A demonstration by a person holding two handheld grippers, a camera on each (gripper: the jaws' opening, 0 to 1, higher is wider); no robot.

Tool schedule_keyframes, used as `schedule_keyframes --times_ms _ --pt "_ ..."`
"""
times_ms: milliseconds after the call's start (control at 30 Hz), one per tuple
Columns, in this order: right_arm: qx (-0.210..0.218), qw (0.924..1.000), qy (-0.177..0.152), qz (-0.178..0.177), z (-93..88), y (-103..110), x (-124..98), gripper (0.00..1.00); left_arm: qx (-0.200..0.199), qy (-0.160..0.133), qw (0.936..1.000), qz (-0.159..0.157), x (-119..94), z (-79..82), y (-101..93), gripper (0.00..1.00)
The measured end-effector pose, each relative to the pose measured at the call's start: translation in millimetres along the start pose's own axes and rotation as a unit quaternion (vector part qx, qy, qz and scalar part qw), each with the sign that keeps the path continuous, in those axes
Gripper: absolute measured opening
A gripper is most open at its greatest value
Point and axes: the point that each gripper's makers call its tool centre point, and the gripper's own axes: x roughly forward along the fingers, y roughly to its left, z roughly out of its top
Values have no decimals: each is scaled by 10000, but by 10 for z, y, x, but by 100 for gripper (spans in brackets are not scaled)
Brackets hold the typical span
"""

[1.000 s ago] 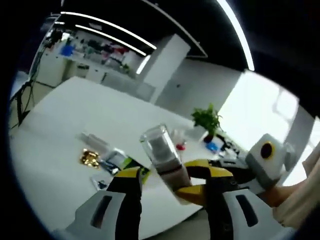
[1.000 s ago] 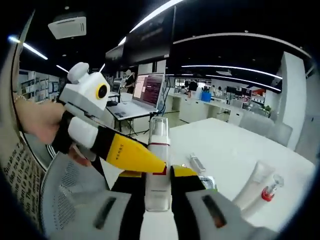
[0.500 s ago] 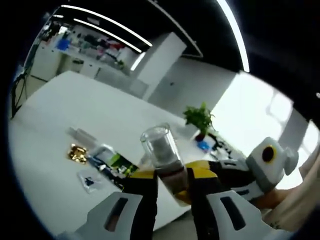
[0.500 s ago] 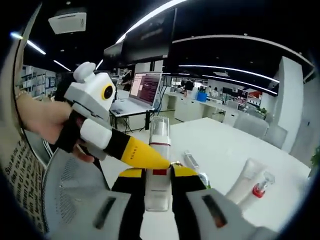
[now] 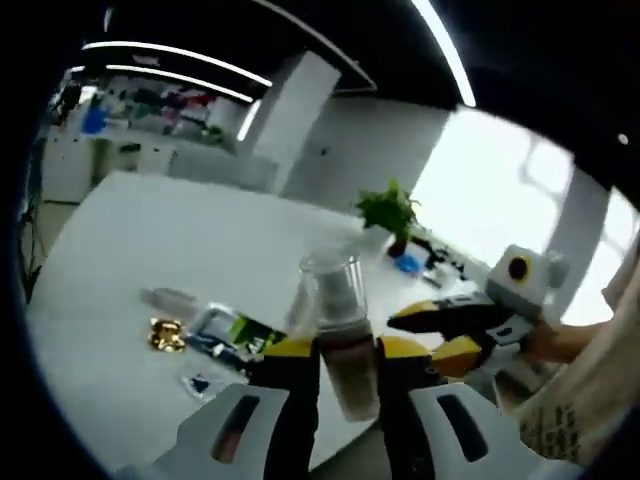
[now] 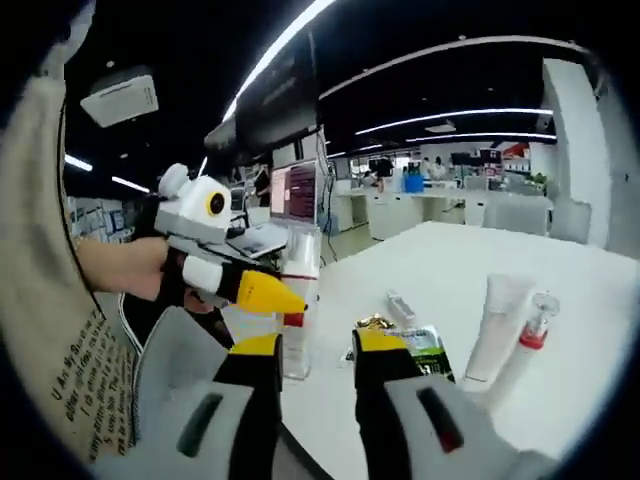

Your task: Arrange the skincare products in the storage area until every visible bottle or jar stands upright without overlapping.

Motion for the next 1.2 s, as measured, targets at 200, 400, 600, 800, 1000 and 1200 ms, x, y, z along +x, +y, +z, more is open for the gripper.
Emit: schedule_keyframes --times_ms 200,400,600,800,1000,1200 --pt "67 9988 -272 413 239 65 -46 34 862 386 9938 -586 65 -66 -263 17" --pt "-25 9957 -297 875 318 269 62 39 1696 533 9786 -1039 109 -92 -449 17" --pt "30 9951 -225 964 247 319 89 34 2000 666 9702 -1194 114 -133 -487 18" --pt "10 9945 -178 1032 222 341 94 32 2101 727 9655 -1353 125 -176 -521 18" --pt "68 9944 -182 1038 211 336 96 22 2162 771 9616 -1504 151 -222 -547 18" --pt "62 9966 -205 798 180 260 106 21 2061 789 9652 -1406 236 -256 -511 18"
